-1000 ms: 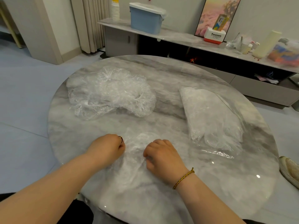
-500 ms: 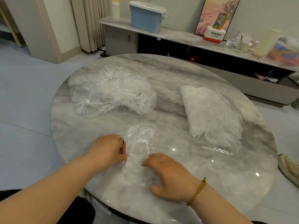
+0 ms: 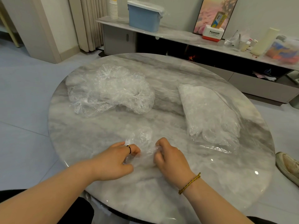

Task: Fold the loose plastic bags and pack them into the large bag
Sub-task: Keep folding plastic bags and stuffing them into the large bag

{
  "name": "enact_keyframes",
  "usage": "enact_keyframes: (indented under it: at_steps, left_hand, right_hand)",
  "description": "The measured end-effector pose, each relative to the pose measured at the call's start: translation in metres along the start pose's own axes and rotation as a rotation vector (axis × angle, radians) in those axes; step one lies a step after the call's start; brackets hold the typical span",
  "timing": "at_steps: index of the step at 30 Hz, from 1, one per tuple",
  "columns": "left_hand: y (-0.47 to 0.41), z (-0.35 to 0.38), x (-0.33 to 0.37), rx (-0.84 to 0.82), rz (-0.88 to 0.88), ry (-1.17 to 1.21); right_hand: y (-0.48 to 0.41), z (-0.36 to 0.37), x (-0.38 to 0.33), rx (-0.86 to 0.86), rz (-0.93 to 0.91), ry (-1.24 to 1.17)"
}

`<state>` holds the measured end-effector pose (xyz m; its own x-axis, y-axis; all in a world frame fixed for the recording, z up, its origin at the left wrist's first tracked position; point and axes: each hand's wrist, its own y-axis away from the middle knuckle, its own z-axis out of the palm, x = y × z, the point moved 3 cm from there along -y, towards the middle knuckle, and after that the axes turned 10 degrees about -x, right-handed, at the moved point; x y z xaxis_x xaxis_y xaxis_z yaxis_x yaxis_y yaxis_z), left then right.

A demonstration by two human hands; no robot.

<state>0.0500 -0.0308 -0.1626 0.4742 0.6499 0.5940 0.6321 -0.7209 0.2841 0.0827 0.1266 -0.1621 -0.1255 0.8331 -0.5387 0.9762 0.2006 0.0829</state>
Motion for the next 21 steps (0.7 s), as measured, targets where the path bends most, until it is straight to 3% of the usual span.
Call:
enact_keyframes:
  at_steps: [3, 6, 14, 18, 21]
  left_hand:
    - [0.005, 0.004, 0.004, -0.057, -0.038, 0.062]
    - [0.005, 0.008, 0.007, 0.022, -0.111, 0.154]
    - [-0.004, 0.012, 0.002, 0.247, -0.200, 0.397]
    - [0.000, 0.008, -0.001, 0.366, -0.261, 0.220]
    - [-0.002, 0.008, -0.001, 0.527, -0.126, -0.192]
  right_hand:
    - [-0.001, -0.001, 0.002, 0.004, 0.104, -0.161]
    - [-0.004, -0.003, 0.002, 0.013, 0.165, -0.282]
    - [-0.022, -0.001, 0.003, 0.083, 0.330, -0.218]
    - [-0.024, 0.003, 0.002, 0.026, 0.413, -0.062]
    - [-0.026, 0.006, 0.002, -0.009, 0.433, 0.053]
